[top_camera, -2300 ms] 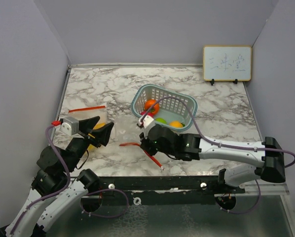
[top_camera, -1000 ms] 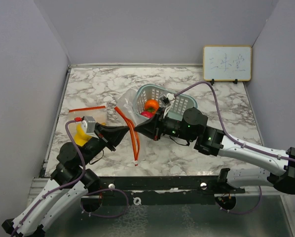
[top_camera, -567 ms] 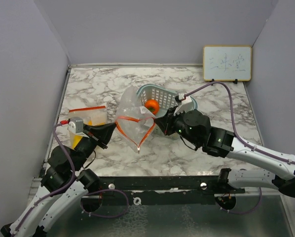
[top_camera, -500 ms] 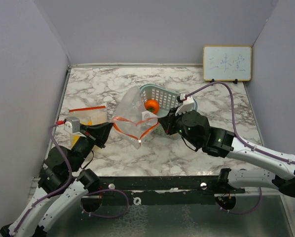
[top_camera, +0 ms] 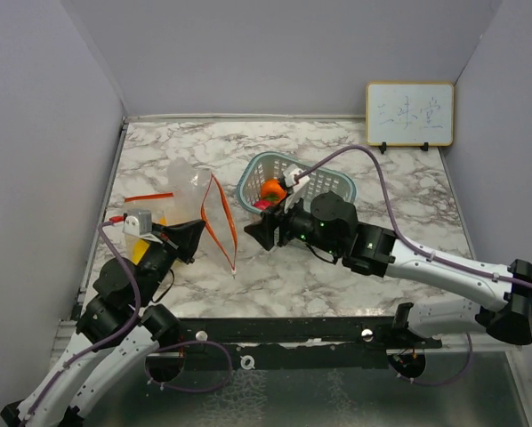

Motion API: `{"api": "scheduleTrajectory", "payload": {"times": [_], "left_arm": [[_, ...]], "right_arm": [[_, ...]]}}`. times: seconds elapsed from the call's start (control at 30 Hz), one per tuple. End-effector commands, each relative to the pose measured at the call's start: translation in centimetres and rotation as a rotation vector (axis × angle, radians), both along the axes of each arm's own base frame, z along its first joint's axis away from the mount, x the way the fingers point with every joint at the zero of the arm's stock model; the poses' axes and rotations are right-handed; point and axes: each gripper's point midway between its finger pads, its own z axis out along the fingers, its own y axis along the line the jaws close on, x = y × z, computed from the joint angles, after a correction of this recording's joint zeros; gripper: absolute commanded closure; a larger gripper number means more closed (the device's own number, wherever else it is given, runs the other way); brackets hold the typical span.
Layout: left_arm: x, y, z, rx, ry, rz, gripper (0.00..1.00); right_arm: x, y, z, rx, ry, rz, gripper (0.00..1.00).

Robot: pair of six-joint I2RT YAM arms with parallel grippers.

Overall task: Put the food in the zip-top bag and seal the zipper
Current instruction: Open the zipper of the food storage bag.

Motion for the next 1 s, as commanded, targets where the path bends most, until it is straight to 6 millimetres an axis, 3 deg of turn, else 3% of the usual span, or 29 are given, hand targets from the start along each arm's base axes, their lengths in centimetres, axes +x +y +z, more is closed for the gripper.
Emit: {"api": "scheduleTrajectory", "payload": {"times": [0.0, 0.33, 0.63, 0.8, 0.9, 0.97], "left_arm": [[0.2, -0.6, 0.9, -0.06, -0.017, -0.015, 1.0], [0.1, -0.6, 0.9, -0.064, -0.02, -0.018, 1.0], [0.3, -0.8, 0.1, -0.063, -0.004, -0.022, 1.0], [0.3, -0.9, 0.3, -0.07, -0.01, -0.026, 1.0], [0.2, -1.0, 0.5, -0.074, -0.012, -0.034, 1.0], [0.2, -1.0, 0.6, -0.076, -0.011, -0.036, 1.0]], "right_arm": [[-0.8, 3.0, 1.2, 0.031, -0.037, 0.128, 0.39], [-0.2, 4.7, 0.1, 0.065, -0.004, 0.122, 0.36], [0.3, 6.6, 0.6, 0.097, -0.007, 0.136, 0.36], [1.2, 6.9, -0.9, 0.062, 0.015, 0.096, 0.37], [2.3, 6.3, -2.2, 0.025, 0.035, 0.018, 0.44], [2.7, 6.0, -2.7, 0.014, 0.042, -0.01, 0.67]]}}
